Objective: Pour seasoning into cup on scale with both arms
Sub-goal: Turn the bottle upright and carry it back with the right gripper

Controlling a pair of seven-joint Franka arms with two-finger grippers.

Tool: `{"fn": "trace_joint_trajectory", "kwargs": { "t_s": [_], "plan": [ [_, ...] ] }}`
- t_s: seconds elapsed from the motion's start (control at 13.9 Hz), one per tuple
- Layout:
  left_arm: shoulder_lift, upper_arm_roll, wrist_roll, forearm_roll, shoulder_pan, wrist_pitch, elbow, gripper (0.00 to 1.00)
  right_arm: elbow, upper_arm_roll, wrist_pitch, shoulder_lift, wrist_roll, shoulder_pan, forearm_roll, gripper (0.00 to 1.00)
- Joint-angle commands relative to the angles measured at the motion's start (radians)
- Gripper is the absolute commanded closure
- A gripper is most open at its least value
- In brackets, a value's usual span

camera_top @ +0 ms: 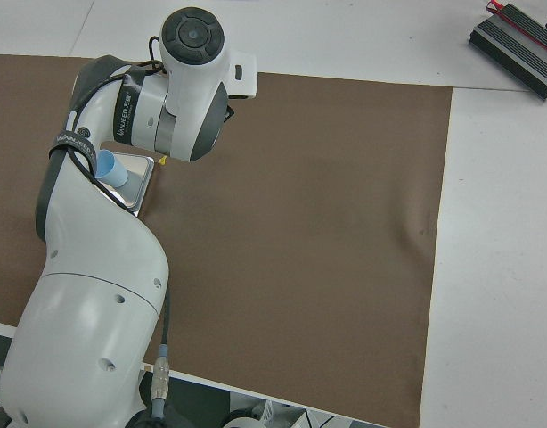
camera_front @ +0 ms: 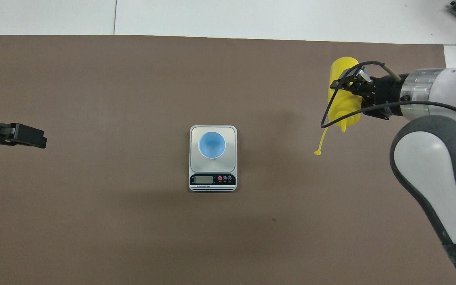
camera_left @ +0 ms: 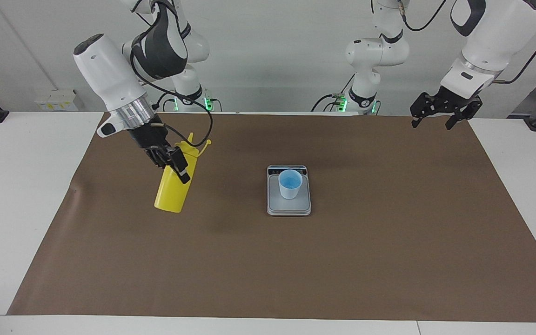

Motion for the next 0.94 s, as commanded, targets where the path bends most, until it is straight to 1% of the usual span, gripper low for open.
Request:
{"fn": "trace_joint_trajectory", "kwargs": {
  "t_s": [0.0, 0.14, 0.43, 0.58, 0.72, 0.86],
  "plan": [
    [-0.022, -0.009, 0.009, 0.011, 0.014, -0.011, -0.017, 0.00, -0.023, 0.011, -0.086, -0.041, 0.199, -0.050, -0.026, 1.00],
    [-0.022, -0.009, 0.009, 0.011, 0.014, -0.011, -0.017, 0.00, -0.023, 0.014, -0.122, -0.042, 0.353, -0.084, -0.026, 1.00],
    [-0.022, -0.009, 0.009, 0.011, 0.014, -0.011, -0.017, 0.00, -0.020, 0.014, -0.224, -0.016, 0.496, -0.150, 0.018, 1.00],
    [-0.022, -0.009, 0.009, 0.011, 0.014, -0.011, -0.017, 0.00, -0.015, 0.014, -0.252, 0.008, 0.548, -0.199, 0.124, 1.00],
    [-0.022, -0.009, 0.009, 0.011, 0.014, -0.011, -0.017, 0.00, -0.015, 0.014, -0.287, 0.042, 0.550, -0.246, 0.219, 1.00],
    [-0.022, -0.009, 0.009, 0.011, 0.014, -0.011, -0.017, 0.00, -0.015, 0.014, -0.306, 0.068, 0.553, -0.273, 0.247, 1.00]
  ]
}}
